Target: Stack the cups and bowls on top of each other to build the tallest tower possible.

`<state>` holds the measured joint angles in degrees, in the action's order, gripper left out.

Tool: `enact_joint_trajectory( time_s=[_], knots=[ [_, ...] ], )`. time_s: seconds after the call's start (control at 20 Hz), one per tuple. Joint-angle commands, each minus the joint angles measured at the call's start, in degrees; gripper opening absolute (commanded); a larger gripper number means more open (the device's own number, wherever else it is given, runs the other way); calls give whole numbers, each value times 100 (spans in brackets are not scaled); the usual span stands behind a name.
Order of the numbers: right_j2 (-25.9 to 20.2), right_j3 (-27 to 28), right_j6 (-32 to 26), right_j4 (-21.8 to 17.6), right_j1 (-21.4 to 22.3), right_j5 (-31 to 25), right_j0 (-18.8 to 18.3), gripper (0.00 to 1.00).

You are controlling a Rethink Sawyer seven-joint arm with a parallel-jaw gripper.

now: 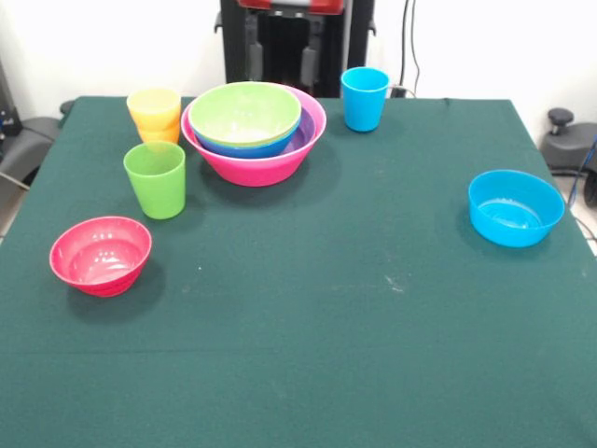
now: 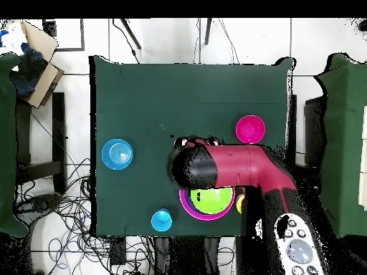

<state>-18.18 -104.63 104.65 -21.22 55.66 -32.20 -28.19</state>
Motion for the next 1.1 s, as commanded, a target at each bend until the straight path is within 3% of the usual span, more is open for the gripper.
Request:
enact_joint_trajectory(
  time_s=[0.05,0.4,0.6,0.85,1.1],
  knots=[
    [25,892,482,-126,-355,-785,711,100],
    [394,726,823,-150,-371,-369,1161,100],
    [610,42,948,-68,62,-95,1337,100],
    [389,-785,713,449,617,132,1211,100],
    [271,-796,440,592,623,82,1127,100]
  ],
)
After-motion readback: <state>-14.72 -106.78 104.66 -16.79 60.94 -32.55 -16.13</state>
